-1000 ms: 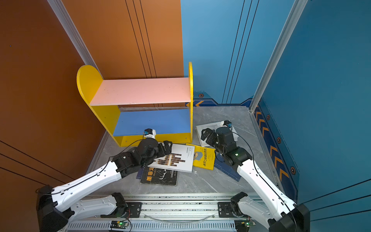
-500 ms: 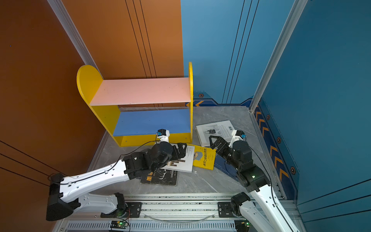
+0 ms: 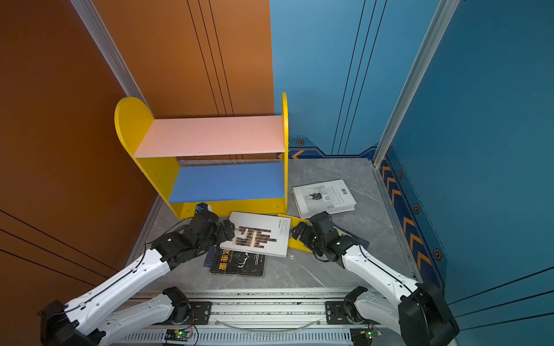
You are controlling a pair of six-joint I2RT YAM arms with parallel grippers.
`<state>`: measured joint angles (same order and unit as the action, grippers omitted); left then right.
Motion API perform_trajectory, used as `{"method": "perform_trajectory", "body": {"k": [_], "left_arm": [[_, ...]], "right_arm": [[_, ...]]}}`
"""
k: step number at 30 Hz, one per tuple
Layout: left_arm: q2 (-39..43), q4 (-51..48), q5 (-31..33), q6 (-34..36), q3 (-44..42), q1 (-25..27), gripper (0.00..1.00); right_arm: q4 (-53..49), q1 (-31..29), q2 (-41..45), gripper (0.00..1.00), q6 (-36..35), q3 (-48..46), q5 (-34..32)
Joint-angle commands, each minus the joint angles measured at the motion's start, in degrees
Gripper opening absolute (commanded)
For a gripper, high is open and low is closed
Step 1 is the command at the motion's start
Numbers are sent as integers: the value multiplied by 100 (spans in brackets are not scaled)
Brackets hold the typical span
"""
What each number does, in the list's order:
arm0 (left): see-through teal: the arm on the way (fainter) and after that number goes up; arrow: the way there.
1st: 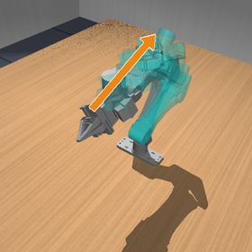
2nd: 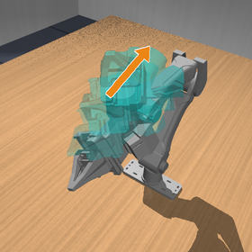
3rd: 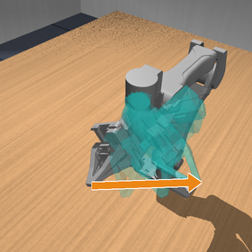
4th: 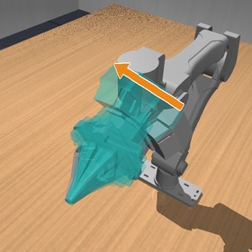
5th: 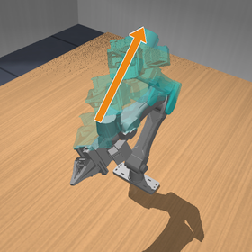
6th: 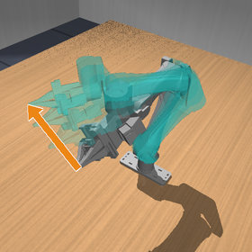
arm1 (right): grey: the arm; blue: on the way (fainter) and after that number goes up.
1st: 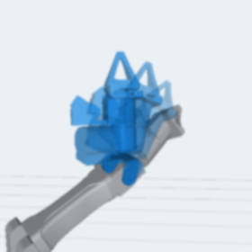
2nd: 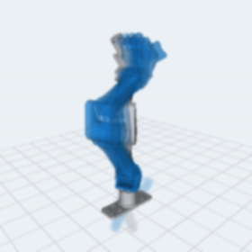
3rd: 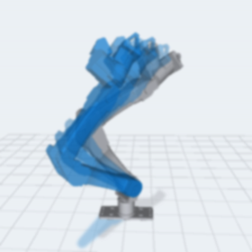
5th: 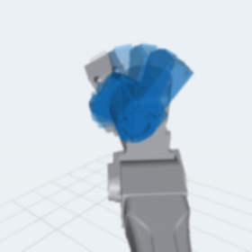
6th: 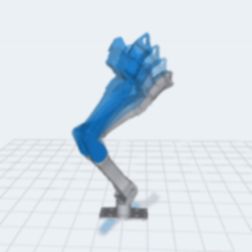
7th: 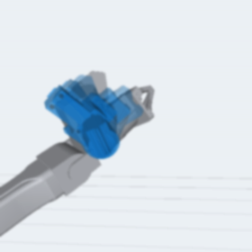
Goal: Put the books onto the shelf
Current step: 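Reach both grippers to opposite edges of the white portfolio book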
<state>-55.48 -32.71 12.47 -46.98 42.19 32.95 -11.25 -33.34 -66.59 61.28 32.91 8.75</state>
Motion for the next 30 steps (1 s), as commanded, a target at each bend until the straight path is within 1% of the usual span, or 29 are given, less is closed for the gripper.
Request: {"method": "perform_trajectory", "body": {"k": [1, 3, 7, 11, 15, 21, 25, 30], "left_arm": [[-30, 163, -918, 507, -315, -349, 98], [-83, 492, -1217, 499, -521, -473, 98], [-113, 637, -1197, 459, -722, -534, 98], [-42, 963, -1473, 335, -922, -612, 98], [-105, 1129, -1667, 286, -974, -643, 98], [-361, 1373, -1998, 286, -972, -642, 98], [-528, 1584, -2251, 236, -993, -644, 99], [-646, 1634, -2368, 225, -975, -650, 99]], "right_arm": [[711, -226, -393, 100, 305, -130, -77], [1012, -419, -632, 100, 451, -178, -84], [1566, -647, -1055, 100, 700, -276, -119], [2476, -864, -1428, 98, 1163, -430, -94], [2436, -932, -1625, 97, 1221, -311, -103], [2503, -1008, -1741, 95, 1225, -263, 85], [2867, -1045, -1802, 92, 1318, -238, 394], [3237, -1025, -1579, 91, 1468, -341, 432]]}}
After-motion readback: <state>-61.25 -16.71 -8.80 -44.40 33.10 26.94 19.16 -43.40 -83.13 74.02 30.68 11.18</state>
